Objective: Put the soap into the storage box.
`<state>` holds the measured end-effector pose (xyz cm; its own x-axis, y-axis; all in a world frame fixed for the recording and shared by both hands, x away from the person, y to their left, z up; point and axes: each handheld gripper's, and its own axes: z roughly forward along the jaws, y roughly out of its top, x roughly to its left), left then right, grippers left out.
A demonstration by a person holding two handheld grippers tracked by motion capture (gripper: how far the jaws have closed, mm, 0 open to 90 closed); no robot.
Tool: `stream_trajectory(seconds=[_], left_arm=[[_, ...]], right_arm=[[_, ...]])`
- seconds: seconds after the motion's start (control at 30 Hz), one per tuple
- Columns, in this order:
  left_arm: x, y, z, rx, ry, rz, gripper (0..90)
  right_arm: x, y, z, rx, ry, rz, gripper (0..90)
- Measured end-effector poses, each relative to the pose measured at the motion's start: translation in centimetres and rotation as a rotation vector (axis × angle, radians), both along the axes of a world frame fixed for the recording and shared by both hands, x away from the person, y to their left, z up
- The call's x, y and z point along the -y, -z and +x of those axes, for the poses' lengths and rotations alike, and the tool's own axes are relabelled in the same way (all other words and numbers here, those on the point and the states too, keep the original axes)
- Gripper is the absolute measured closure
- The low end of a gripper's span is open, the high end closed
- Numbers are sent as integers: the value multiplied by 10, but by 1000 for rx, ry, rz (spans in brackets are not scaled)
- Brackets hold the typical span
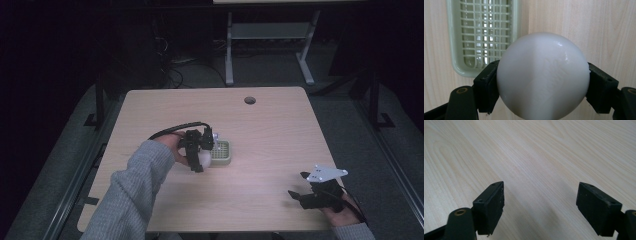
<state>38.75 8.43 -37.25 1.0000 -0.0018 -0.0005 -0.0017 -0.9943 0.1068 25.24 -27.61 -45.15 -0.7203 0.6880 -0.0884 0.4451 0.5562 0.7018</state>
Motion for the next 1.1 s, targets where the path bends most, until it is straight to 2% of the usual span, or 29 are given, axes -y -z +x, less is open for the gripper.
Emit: stream_trajectory(seconds=[0.1, 0.2, 0.33, 0.43, 0.57, 0.67, 0.73, 1.1], left_arm=[[3, 0, 3, -9, -7, -8, 239], [7, 0, 7, 0, 2, 5, 239], [11, -1, 10, -2, -6, -1, 239], [14, -2, 13, 6, 7, 4, 239], [16, -1, 17, -2, 2, -7, 239], [16, 1, 20, -7, -18, -4, 239], [17, 2, 23, 2, -12, 2, 239], [14, 8, 38, -6, -57, -7, 239]], right_arm=[[0, 0, 0, -1, 1, 3, 220], [0, 0, 0, -1, 0, 3, 220], [0, 0, 0, 1, -1, 5, 220], [-1, 0, 0, -1, -2, 6, 220], [-1, 0, 0, 0, -1, 7, 220], [0, 0, 0, 1, 0, 4, 221], [0, 0, 0, 0, 4, 8, 220], [-1, 0, 0, 4, 3, 7, 221]])
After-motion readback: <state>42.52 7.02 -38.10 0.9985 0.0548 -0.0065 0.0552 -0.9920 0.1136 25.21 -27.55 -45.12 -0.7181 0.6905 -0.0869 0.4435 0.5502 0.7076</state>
